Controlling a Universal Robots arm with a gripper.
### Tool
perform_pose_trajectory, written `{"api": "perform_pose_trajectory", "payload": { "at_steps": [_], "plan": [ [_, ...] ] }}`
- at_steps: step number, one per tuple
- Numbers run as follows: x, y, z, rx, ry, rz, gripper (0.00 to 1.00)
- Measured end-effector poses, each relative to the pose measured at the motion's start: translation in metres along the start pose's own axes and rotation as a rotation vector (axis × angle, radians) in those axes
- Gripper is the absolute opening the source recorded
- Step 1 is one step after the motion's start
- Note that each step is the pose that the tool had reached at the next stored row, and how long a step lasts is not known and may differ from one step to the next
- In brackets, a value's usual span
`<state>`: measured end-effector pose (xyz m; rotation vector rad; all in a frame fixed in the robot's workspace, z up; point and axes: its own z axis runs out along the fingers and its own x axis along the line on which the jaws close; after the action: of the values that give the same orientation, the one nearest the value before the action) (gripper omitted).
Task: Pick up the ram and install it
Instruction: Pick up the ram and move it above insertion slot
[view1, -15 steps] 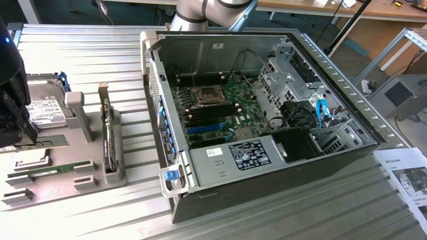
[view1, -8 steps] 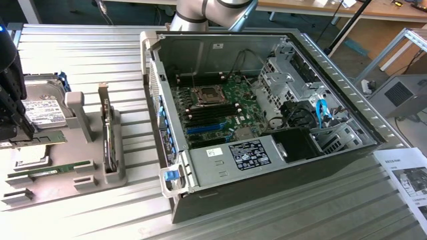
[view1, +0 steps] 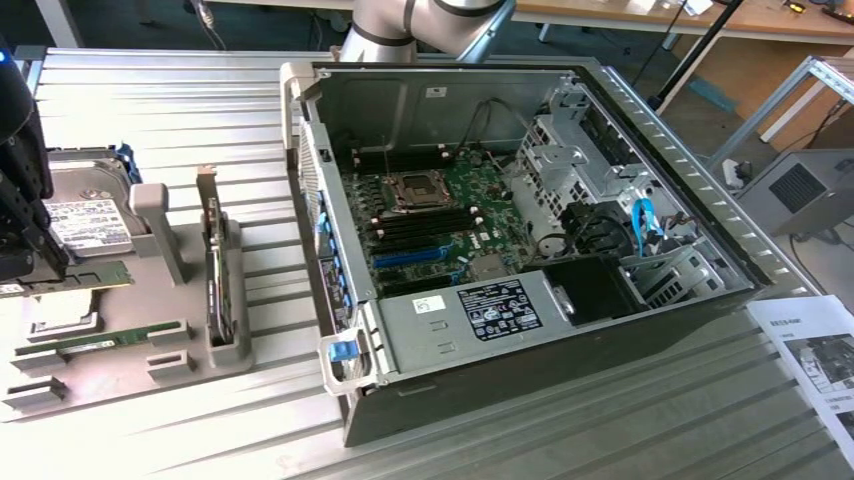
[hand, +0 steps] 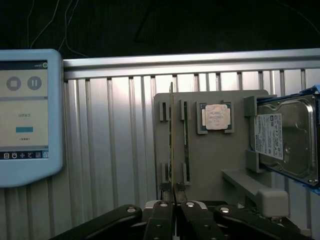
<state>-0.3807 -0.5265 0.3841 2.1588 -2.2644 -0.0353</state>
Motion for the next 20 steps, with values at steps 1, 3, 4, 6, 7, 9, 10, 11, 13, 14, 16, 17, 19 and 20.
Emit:
{"api": "perform_pose_trajectory", "payload": {
  "at_steps": [1, 3, 4, 6, 7, 9, 10, 11, 13, 14, 16, 17, 19, 20],
  "plan": [
    [0.0000, 0.0000, -0.0007, 0.0003, -0.0002, 0.000, 0.12],
    [0.0000, 0.0000, -0.0016, 0.0002, -0.0002, 0.000, 0.12],
    [0.0000, 0.0000, -0.0021, 0.0002, -0.0002, 0.000, 0.12],
    [-0.0001, 0.0001, -0.0034, 0.0002, -0.0002, 0.000, 0.12],
    [-0.0001, 0.0001, -0.0033, 0.0003, -0.0003, 0.000, 0.12],
    [-0.0001, 0.0001, -0.0034, 0.0002, -0.0002, 0.000, 0.12],
    [-0.0001, 0.0001, -0.0035, 0.0002, -0.0002, 0.000, 0.12],
    [-0.0001, 0.0001, -0.0034, 0.0002, -0.0002, 0.000, 0.12],
    [-0.0001, 0.0001, -0.0035, 0.0002, -0.0002, 0.000, 0.12],
    [-0.0001, -0.0005, -0.0036, 0.0001, -0.0001, 0.000, 0.12],
    [-0.0001, -0.0017, -0.0036, 0.0001, -0.0001, 0.000, 0.12],
    [-0.0002, -0.0024, -0.0035, 0.0003, -0.0002, 0.000, 0.12],
    [-0.0003, -0.0041, -0.0036, 0.0002, -0.0002, 0.000, 0.12],
    [-0.0003, -0.0050, -0.0036, 0.0002, -0.0002, 0.000, 0.12]
  ]
}}
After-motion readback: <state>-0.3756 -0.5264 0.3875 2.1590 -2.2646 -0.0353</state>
